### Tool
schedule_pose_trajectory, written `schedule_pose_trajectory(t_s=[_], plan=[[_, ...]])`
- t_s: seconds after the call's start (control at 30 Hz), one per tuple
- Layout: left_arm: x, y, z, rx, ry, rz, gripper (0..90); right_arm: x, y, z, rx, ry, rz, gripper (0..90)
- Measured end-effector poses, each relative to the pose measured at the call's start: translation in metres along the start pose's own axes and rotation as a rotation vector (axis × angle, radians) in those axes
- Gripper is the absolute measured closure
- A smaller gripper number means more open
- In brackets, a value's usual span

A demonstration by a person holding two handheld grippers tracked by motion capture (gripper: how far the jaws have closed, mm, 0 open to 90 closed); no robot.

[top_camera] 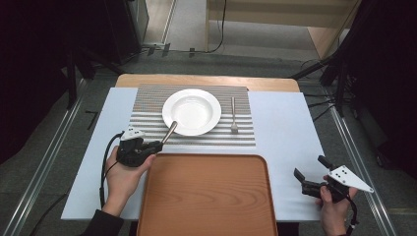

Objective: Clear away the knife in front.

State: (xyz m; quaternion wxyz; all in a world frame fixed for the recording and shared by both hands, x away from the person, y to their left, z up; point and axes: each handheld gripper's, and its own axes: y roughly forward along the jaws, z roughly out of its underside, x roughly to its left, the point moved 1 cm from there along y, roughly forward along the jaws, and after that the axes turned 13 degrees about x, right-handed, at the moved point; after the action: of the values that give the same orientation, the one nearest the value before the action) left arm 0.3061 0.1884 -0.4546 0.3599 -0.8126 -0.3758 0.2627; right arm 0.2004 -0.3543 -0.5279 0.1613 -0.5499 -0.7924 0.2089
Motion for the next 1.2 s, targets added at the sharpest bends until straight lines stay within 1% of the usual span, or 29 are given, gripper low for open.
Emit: schedule_pose_trajectory(t_s=[0.07,0.2,0.33,0.4,0.43,0.6,0.63,0.77,0.97,1.2], plan=[[-0.004,0.000,0.004,-0.001,0.005,0.008,79.6,0.000,0.000,0.000,0.000,-0.001,0.000,0.0],[-0.008,0.001,0.008,-0.005,0.003,0.006,79.6,0.000,0.000,0.000,0.002,-0.002,0.000,0.0],[-0.014,0.004,0.015,-0.011,0.004,0.021,79.5,0.000,0.000,0.000,0.001,-0.004,-0.001,0.0],[-0.016,0.004,0.016,-0.007,0.009,0.019,79.6,0.000,0.000,0.000,0.001,-0.003,-0.002,0.0],[-0.019,0.005,0.019,-0.008,0.015,0.013,79.6,0.000,0.000,0.000,0.000,-0.001,-0.003,0.0],[-0.024,0.007,0.025,-0.009,0.017,0.019,79.5,0.000,0.000,0.000,0.001,-0.004,-0.002,0.0],[-0.027,0.008,0.028,-0.007,0.020,0.022,79.6,0.000,0.000,0.000,0.001,-0.004,-0.002,0.0],[-0.030,0.010,0.033,-0.002,0.026,0.024,79.5,0.000,0.000,0.000,0.003,-0.008,-0.006,0.0],[-0.038,0.015,0.047,0.015,0.020,0.040,79.5,0.000,0.000,0.000,0.003,-0.010,-0.005,0.0],[-0.045,0.017,0.055,0.029,0.027,0.041,79.5,0.001,0.000,0.000,0.002,-0.007,-0.008,0.0]])
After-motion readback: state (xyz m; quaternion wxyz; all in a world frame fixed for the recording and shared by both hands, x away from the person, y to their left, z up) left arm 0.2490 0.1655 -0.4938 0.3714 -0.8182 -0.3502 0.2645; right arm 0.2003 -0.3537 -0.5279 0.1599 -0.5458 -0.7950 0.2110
